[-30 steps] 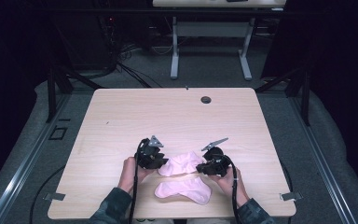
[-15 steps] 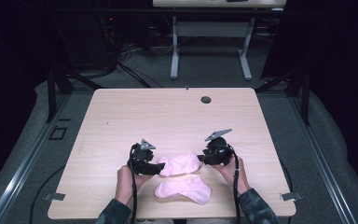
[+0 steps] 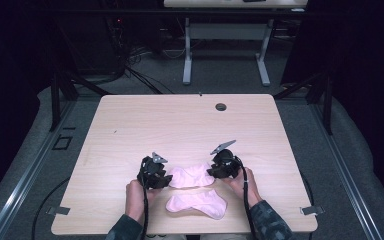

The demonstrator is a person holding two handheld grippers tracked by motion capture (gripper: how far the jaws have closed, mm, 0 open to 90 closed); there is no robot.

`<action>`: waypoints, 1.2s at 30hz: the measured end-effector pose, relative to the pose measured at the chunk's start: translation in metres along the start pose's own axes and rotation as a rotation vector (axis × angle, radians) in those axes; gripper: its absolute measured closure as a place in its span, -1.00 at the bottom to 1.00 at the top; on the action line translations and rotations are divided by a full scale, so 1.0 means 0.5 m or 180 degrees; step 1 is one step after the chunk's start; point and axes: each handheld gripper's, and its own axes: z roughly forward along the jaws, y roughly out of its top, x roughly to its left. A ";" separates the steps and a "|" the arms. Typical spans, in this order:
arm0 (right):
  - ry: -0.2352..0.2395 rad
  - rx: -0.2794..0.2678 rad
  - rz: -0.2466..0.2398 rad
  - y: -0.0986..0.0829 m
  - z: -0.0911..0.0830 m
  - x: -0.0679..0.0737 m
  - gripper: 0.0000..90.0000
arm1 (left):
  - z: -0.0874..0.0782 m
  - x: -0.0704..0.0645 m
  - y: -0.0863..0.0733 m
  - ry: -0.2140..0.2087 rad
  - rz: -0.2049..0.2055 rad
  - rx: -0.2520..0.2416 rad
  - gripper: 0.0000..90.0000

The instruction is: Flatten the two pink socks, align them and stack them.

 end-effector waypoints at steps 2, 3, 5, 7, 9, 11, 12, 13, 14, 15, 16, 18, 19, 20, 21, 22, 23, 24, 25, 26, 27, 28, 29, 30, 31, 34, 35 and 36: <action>0.0020 0.0004 0.0004 -0.002 0.001 0.001 0.66 | 0.000 0.002 -0.002 -0.0008 0.0021 0.0011 0.59; 0.0038 0.0000 -0.0007 -0.003 0.001 0.000 0.69 | 0.000 0.003 -0.002 -0.0011 0.0019 0.0004 0.63; 0.0032 -0.0013 0.0002 -0.005 0.001 0.002 0.76 | 0.000 0.003 -0.002 -0.0008 0.0031 0.0004 0.71; 0.0045 -0.0007 -0.0021 -0.007 0.000 0.003 0.81 | 0.000 0.002 -0.002 -0.0014 0.0031 0.0006 0.75; 0.0043 -0.0029 -0.0017 -0.010 -0.001 0.004 0.85 | 0.001 0.003 -0.003 -0.0006 0.0042 0.0003 0.80; 0.0044 -0.0042 -0.0010 -0.011 -0.001 0.005 0.86 | 0.002 0.004 -0.004 -0.0009 0.0030 -0.0006 0.85; 0.0044 -0.0048 -0.0024 -0.012 -0.001 0.006 0.87 | 0.002 0.004 -0.005 -0.0011 0.0028 -0.0017 0.89; 0.0034 -0.0048 -0.0033 -0.013 -0.002 0.006 0.88 | 0.002 0.005 -0.006 -0.0015 0.0032 -0.0014 0.93; 0.0023 -0.0047 -0.0021 -0.013 -0.003 0.007 0.88 | 0.002 0.006 -0.007 -0.0018 0.0037 -0.0031 0.95; 0.0040 -0.0072 -0.0003 -0.015 -0.002 0.006 0.89 | 0.002 0.006 -0.007 -0.0017 0.0020 -0.0052 0.96; 0.0058 -0.0080 0.0014 -0.016 -0.003 0.005 0.89 | 0.001 0.007 -0.008 -0.0033 0.0015 -0.0051 0.96; 0.0100 -0.0135 0.0079 -0.020 -0.006 0.002 0.90 | 0.001 0.009 -0.009 -0.0046 0.0001 -0.0070 0.96; 0.0107 -0.0165 0.0084 -0.021 -0.007 0.000 0.90 | 0.001 0.010 -0.009 -0.0054 -0.0007 -0.0072 0.96; 0.0113 -0.0182 0.0100 -0.022 -0.008 0.000 0.90 | 0.001 0.010 -0.009 -0.0055 -0.0013 -0.0077 0.96; 0.0103 -0.0201 0.0095 -0.023 -0.011 -0.001 0.90 | 0.000 0.011 -0.009 -0.0075 -0.0016 -0.0084 0.96; 0.0122 -0.0210 0.0108 -0.023 -0.015 -0.001 0.90 | 0.000 0.011 -0.009 -0.0076 -0.0010 -0.0088 0.96; 0.0119 -0.0236 0.0098 -0.023 -0.017 -0.001 0.90 | -0.001 0.012 -0.009 -0.0080 -0.0010 -0.0098 0.96; 0.0111 -0.0249 0.0091 -0.023 -0.021 -0.001 0.90 | -0.001 0.012 -0.008 -0.0088 -0.0014 -0.0110 0.96; 0.0127 -0.0254 0.0108 -0.022 -0.024 -0.001 0.90 | -0.001 0.012 -0.008 -0.0084 -0.0020 -0.0117 0.96; 0.0120 -0.0251 0.0111 -0.022 -0.027 -0.002 0.90 | -0.001 0.013 -0.008 -0.0100 -0.0021 -0.0118 0.96; 0.0116 -0.0294 0.0116 -0.021 -0.029 -0.003 0.90 | 0.000 0.012 -0.008 -0.0097 -0.0021 -0.0124 0.96; 0.0101 -0.0269 0.0106 -0.021 -0.032 -0.005 0.90 | -0.001 0.011 -0.007 -0.0114 -0.0030 -0.0130 0.96; 0.0094 -0.0298 0.0114 -0.020 -0.033 -0.005 0.90 | -0.003 0.011 -0.007 -0.0119 -0.0028 -0.0136 0.96; 0.0097 -0.0288 0.0118 -0.020 -0.037 -0.004 0.90 | -0.005 0.011 -0.006 -0.0118 -0.0013 -0.0162 0.97; 0.0109 -0.0306 0.0132 -0.019 -0.041 -0.003 0.90 | -0.009 0.010 -0.005 -0.0114 -0.0014 -0.0172 0.97; 0.0113 -0.0360 0.0131 -0.018 -0.059 -0.001 0.90 | -0.024 0.008 -0.003 -0.0176 -0.0027 -0.0234 0.97; 0.0132 -0.0361 0.0123 -0.018 -0.068 -0.001 0.89 | -0.031 0.006 -0.001 -0.0194 -0.0036 -0.0267 0.97; 0.0128 -0.0377 0.0135 -0.018 -0.077 0.001 0.89 | -0.041 0.005 0.001 -0.0238 -0.0042 -0.0297 0.97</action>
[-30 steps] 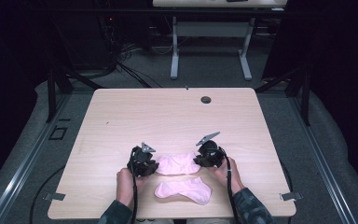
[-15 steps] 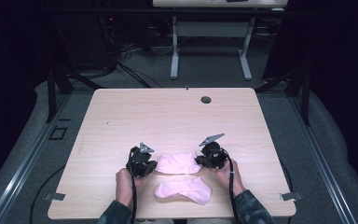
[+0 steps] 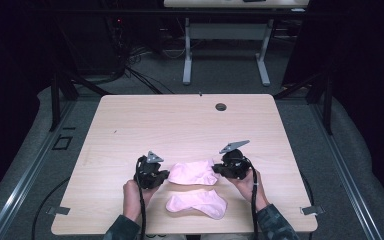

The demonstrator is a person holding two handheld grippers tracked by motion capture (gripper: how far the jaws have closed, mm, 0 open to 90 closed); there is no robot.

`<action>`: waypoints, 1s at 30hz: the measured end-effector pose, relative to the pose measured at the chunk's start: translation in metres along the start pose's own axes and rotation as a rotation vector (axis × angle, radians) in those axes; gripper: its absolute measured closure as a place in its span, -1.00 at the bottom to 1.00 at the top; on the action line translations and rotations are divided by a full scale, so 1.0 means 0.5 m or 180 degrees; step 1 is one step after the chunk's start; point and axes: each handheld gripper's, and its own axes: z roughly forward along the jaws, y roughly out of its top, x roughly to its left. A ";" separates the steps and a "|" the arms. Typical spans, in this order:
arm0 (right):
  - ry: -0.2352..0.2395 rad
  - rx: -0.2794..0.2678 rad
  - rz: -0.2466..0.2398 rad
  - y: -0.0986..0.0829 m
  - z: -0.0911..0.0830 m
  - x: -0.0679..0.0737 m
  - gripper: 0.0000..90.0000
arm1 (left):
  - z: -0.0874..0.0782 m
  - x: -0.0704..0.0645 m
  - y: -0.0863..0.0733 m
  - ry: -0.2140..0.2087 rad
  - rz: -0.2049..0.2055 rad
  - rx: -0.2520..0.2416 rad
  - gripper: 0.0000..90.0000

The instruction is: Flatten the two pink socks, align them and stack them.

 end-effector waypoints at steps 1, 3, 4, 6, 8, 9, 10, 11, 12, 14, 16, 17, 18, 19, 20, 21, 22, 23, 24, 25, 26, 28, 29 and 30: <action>0.0021 0.0011 0.0006 0.002 -0.014 0.002 0.89 | -0.006 -0.003 0.001 -0.0013 -0.0017 -0.0032 0.97; 0.0058 -0.0026 0.0045 0.003 -0.033 0.007 0.89 | -0.024 -0.011 0.005 -0.0073 -0.0011 -0.0060 0.97; 0.0073 -0.0010 0.0046 0.004 -0.046 0.010 0.89 | -0.033 -0.015 0.006 -0.0116 -0.0019 -0.0068 0.97; 0.0122 0.0018 0.0049 0.003 -0.070 0.018 0.89 | -0.051 -0.022 0.005 -0.0203 -0.0032 -0.0080 0.97; 0.0124 0.0013 0.0041 0.000 -0.091 0.032 0.89 | -0.068 -0.031 0.001 -0.0293 -0.0063 -0.0081 0.97; 0.0153 0.0039 0.0018 -0.002 -0.100 0.039 0.89 | -0.076 -0.034 -0.003 -0.0331 -0.0064 -0.0076 0.97; 0.0145 0.0053 0.0008 -0.006 -0.108 0.046 0.88 | -0.082 -0.039 -0.007 -0.0351 -0.0085 -0.0069 0.97; 0.0168 0.0087 0.0008 -0.011 -0.114 0.052 0.88 | -0.088 -0.043 -0.013 -0.0388 -0.0079 -0.0057 0.97; 0.0200 0.0108 0.0004 -0.017 -0.120 0.058 0.88 | -0.092 -0.048 -0.020 -0.0407 -0.0090 -0.0057 0.97; 0.0221 0.0144 0.0007 -0.033 -0.125 0.069 0.88 | -0.093 -0.058 -0.037 -0.0428 -0.0067 -0.0003 0.97; 0.0262 0.0183 0.0016 -0.054 -0.120 0.079 0.87 | -0.087 -0.066 -0.055 -0.0420 -0.0074 0.0053 0.96; 0.0270 0.0207 0.0012 -0.063 -0.115 0.082 0.87 | -0.083 -0.069 -0.064 -0.0434 -0.0103 0.0078 0.96; 0.0281 0.0228 0.0029 -0.074 -0.105 0.085 0.87 | -0.078 -0.069 -0.073 -0.0452 -0.0108 0.0105 0.96; 0.0270 0.0292 0.0034 -0.085 -0.096 0.087 0.86 | -0.073 -0.070 -0.080 -0.0459 -0.0128 0.0148 0.96; 0.0288 0.0323 0.0053 -0.096 -0.085 0.089 0.86 | -0.068 -0.070 -0.086 -0.0470 -0.0124 0.0180 0.96; 0.0299 0.0358 0.0067 -0.106 -0.075 0.090 0.85 | -0.065 -0.071 -0.092 -0.0481 -0.0139 0.0194 0.96; 0.0257 0.0389 0.0054 -0.115 -0.067 0.091 0.83 | -0.060 -0.072 -0.097 -0.0487 -0.0129 0.0254 0.95; 0.0218 0.0424 0.0023 -0.123 -0.058 0.092 0.77 | -0.058 -0.072 -0.100 -0.0491 -0.0113 0.0309 0.92; 0.0193 0.0424 0.0018 -0.128 -0.053 0.093 0.71 | -0.055 -0.071 -0.103 -0.0470 -0.0097 0.0365 0.87; 0.0156 0.0451 -0.0011 -0.132 -0.049 0.093 0.58 | -0.053 -0.070 -0.104 -0.0485 -0.0084 0.0431 0.75; 0.0105 0.0478 -0.0064 -0.134 -0.046 0.093 0.41 | -0.053 -0.069 -0.104 -0.0485 -0.0098 0.0469 0.60; 0.0038 0.0411 -0.0059 -0.139 -0.051 0.096 0.32 | -0.059 -0.067 -0.101 -0.0440 -0.0127 0.0444 0.32; 0.0057 0.0353 -0.0050 -0.139 -0.053 0.097 0.30 | -0.064 -0.065 -0.098 -0.0445 -0.0132 0.0417 0.24; 0.0034 0.0325 -0.0049 -0.139 -0.058 0.097 0.30 | -0.069 -0.064 -0.095 -0.0436 -0.0139 0.0349 0.20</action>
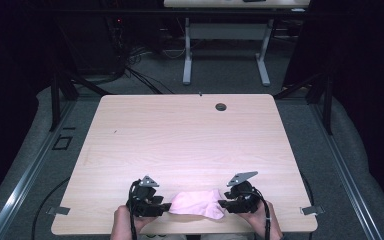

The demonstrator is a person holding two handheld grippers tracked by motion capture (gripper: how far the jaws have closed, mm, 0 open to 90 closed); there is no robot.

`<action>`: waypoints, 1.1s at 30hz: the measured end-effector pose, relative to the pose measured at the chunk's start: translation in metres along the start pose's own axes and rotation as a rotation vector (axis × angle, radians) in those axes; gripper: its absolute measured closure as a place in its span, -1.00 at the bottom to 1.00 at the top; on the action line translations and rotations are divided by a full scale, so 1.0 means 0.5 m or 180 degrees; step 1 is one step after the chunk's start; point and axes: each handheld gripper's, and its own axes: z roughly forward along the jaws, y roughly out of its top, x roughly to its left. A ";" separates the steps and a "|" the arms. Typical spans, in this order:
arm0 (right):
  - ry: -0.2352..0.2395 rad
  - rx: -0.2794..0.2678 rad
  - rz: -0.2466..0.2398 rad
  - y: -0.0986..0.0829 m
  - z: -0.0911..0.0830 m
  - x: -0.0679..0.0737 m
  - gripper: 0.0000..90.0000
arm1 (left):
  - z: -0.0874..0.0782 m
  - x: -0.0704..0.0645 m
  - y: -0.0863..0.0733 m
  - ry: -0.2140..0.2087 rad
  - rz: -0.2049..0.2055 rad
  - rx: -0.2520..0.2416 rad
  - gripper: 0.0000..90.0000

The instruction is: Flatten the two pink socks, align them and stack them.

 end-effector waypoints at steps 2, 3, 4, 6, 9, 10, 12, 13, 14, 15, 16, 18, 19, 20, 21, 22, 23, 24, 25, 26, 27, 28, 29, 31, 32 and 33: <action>-0.0030 -0.0067 -0.0005 0.000 -0.004 0.004 0.32 | -0.002 -0.004 0.008 0.0066 0.0024 -0.0072 0.19; -0.0033 -0.0082 -0.0001 0.000 -0.003 0.006 0.33 | 0.002 -0.005 0.011 0.0052 0.0041 -0.0085 0.19; -0.0052 -0.0075 -0.0014 0.000 -0.001 0.008 0.34 | 0.010 -0.008 0.014 0.0022 0.0066 -0.0065 0.20; -0.0039 -0.0064 -0.0042 -0.001 0.008 0.011 0.35 | 0.024 -0.014 0.016 0.0009 0.0142 -0.0011 0.36; -0.0090 -0.0013 -0.0120 -0.005 0.021 0.015 0.51 | 0.049 -0.016 0.012 0.0051 0.0220 0.0097 0.63; -0.0098 0.0013 -0.0136 -0.006 0.023 0.016 0.56 | 0.054 -0.017 0.010 0.0076 0.0220 0.0104 0.70; -0.0134 -0.0005 -0.0159 -0.008 0.026 0.018 0.66 | 0.058 -0.019 0.007 0.0116 0.0261 0.0088 0.82; -0.0130 -0.0003 -0.0165 -0.008 0.025 0.017 0.69 | 0.058 -0.021 0.006 0.0167 0.0269 0.0068 0.86; -0.0124 -0.0003 -0.0160 -0.008 0.025 0.016 0.71 | 0.058 -0.020 0.006 0.0167 0.0293 0.0079 0.89; -0.0117 0.0024 -0.0164 -0.008 0.024 0.015 0.73 | 0.059 -0.020 0.005 0.0181 0.0284 0.0084 0.90; -0.0120 0.0017 -0.0155 -0.008 0.025 0.014 0.73 | 0.059 -0.019 0.005 0.0210 0.0298 0.0093 0.90; -0.0113 0.0031 -0.0172 -0.007 0.024 0.012 0.74 | 0.061 -0.019 0.003 0.0226 0.0300 0.0085 0.89; -0.0100 0.0023 -0.0167 -0.007 0.024 0.012 0.74 | 0.061 -0.019 0.002 0.0216 0.0317 0.0083 0.88; -0.0095 0.0015 -0.0161 -0.008 0.024 0.011 0.74 | 0.061 -0.020 0.002 0.0245 0.0320 0.0075 0.86; -0.0115 0.0032 -0.0154 -0.008 0.024 0.011 0.74 | 0.062 -0.020 0.001 0.0243 0.0323 0.0071 0.82; -0.0097 0.0029 -0.0159 -0.008 0.023 0.009 0.74 | 0.061 -0.020 0.002 0.0248 0.0321 0.0063 0.76; -0.0093 0.0027 -0.0153 -0.008 0.023 0.008 0.72 | 0.061 -0.018 0.002 0.0255 0.0311 0.0056 0.66; -0.0102 0.0026 -0.0147 -0.007 0.024 0.008 0.68 | 0.059 -0.018 0.003 0.0258 0.0291 0.0005 0.51; -0.0101 0.0045 -0.0142 -0.006 0.023 0.008 0.60 | 0.054 -0.015 0.004 0.0239 0.0328 -0.0065 0.35; -0.0088 0.0037 -0.0118 -0.006 0.022 0.007 0.53 | 0.050 -0.015 0.004 0.0294 0.0316 -0.0144 0.22; -0.0096 0.0029 -0.0101 -0.006 0.020 0.005 0.42 | 0.045 -0.013 0.005 0.0354 0.0302 -0.0200 0.07; -0.0104 -0.0002 -0.0064 -0.007 0.018 0.003 0.33 | 0.038 -0.011 0.006 0.0374 0.0304 -0.0254 -0.08; -0.0080 -0.0030 -0.0046 -0.007 0.016 0.000 0.26 | 0.032 -0.009 0.008 0.0398 0.0299 -0.0293 -0.17; -0.0070 -0.0095 -0.0017 -0.008 0.006 -0.003 0.08 | 0.022 -0.007 0.010 0.0477 0.0310 -0.0357 -0.36; -0.0049 -0.0138 0.0004 -0.008 0.002 -0.004 -0.02 | 0.017 -0.006 0.012 0.0494 0.0332 -0.0379 -0.41; -0.0072 -0.0147 0.0001 -0.007 -0.004 -0.005 -0.12 | 0.012 -0.006 0.012 0.0532 0.0315 -0.0410 -0.46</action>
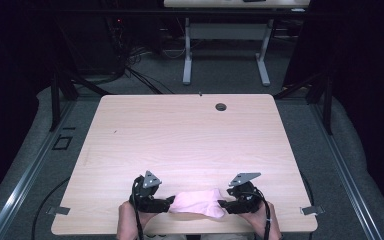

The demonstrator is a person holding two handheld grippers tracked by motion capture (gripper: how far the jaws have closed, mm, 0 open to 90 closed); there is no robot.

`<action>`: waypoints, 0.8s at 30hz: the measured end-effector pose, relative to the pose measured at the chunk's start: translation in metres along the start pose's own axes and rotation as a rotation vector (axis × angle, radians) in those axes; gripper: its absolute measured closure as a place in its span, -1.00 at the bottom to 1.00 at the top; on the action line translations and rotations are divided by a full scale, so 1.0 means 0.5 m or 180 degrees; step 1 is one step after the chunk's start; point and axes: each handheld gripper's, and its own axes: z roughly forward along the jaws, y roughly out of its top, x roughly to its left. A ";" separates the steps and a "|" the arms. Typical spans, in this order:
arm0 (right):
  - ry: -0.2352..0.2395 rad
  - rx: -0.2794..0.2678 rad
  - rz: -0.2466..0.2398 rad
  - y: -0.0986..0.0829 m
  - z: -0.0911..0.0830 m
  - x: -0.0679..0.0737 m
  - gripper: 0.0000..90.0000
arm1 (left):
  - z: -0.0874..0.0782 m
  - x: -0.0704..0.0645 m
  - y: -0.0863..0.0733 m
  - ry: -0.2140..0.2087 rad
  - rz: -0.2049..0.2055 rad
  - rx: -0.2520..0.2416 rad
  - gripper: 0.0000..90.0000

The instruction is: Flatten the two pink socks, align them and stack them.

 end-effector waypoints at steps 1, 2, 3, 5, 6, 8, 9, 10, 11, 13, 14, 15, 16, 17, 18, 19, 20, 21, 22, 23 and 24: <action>-0.0016 -0.0059 0.0004 0.000 -0.005 -0.001 -0.26 | -0.006 0.001 0.001 0.0041 0.0021 -0.0017 -0.54; -0.0033 -0.0091 0.0022 0.001 -0.011 -0.001 -0.39 | -0.012 0.003 0.002 0.0086 0.0054 -0.0035 -0.58; -0.0048 -0.0106 0.0026 0.001 -0.017 -0.003 -0.53 | -0.017 0.005 0.002 0.0121 0.0070 -0.0056 -0.62; -0.0084 -0.0203 0.0068 0.002 -0.030 -0.006 -0.69 | -0.028 0.010 0.001 0.0183 0.0070 -0.0118 -0.67; -0.0106 -0.0240 0.0069 0.001 -0.039 -0.009 -0.72 | -0.033 0.013 0.000 0.0214 0.0057 -0.0123 -0.69; -0.0176 -0.0315 0.0099 -0.001 -0.055 -0.016 -0.86 | -0.043 0.021 -0.003 0.0274 0.0047 -0.0141 -0.79; -0.0217 -0.0335 0.0127 -0.003 -0.063 -0.020 -0.92 | -0.048 0.026 -0.006 0.0297 0.0055 -0.0143 -0.83; -0.0217 -0.0335 0.0127 -0.003 -0.063 -0.020 -0.92 | -0.048 0.026 -0.006 0.0297 0.0055 -0.0143 -0.86; -0.0251 -0.0359 0.0144 -0.006 -0.072 -0.025 -0.95 | -0.056 0.033 -0.010 0.0340 0.0025 -0.0163 -0.86; -0.0370 -0.0427 0.0222 -0.022 -0.096 -0.047 -1.00 | -0.072 0.056 -0.023 0.0419 -0.0057 -0.0174 -0.93; -0.0398 -0.0444 0.0267 -0.028 -0.102 -0.054 -1.00 | -0.076 0.062 -0.027 0.0437 -0.0088 -0.0182 -0.95; -0.0421 -0.0470 0.0306 -0.034 -0.106 -0.060 -1.00 | -0.081 0.070 -0.032 0.0474 -0.0119 -0.0180 -0.97; -0.0439 -0.0484 0.0361 -0.040 -0.110 -0.067 -1.00 | -0.085 0.077 -0.038 0.0508 -0.0153 -0.0188 -0.97; -0.0473 -0.0473 0.0387 -0.047 -0.116 -0.074 -1.00 | -0.090 0.086 -0.043 0.0521 -0.0187 -0.0194 -0.99; -0.0501 -0.0501 0.0437 -0.054 -0.120 -0.081 -1.00 | -0.095 0.093 -0.050 0.0541 -0.0218 -0.0206 -0.99; -0.0533 -0.0519 0.0470 -0.061 -0.123 -0.087 -1.00 | -0.098 0.100 -0.057 0.0588 -0.0258 -0.0217 -0.99; -0.0587 -0.0518 0.0504 -0.068 -0.126 -0.094 -1.00 | -0.101 0.109 -0.064 0.0608 -0.0293 -0.0217 -0.99; -0.0626 -0.0531 0.0538 -0.075 -0.128 -0.101 -1.00 | -0.102 0.119 -0.072 0.0623 -0.0347 -0.0216 -0.99; -0.0660 -0.0540 0.0566 -0.082 -0.128 -0.109 -1.00 | -0.102 0.128 -0.079 0.0652 -0.0383 -0.0207 -0.99; -0.0721 -0.0494 0.0598 -0.089 -0.128 -0.117 -1.00 | -0.102 0.136 -0.087 0.0696 -0.0417 -0.0209 -0.99; -0.0738 -0.0531 0.0649 -0.097 -0.126 -0.124 -1.00 | -0.101 0.145 -0.095 0.0708 -0.0465 -0.0197 -0.99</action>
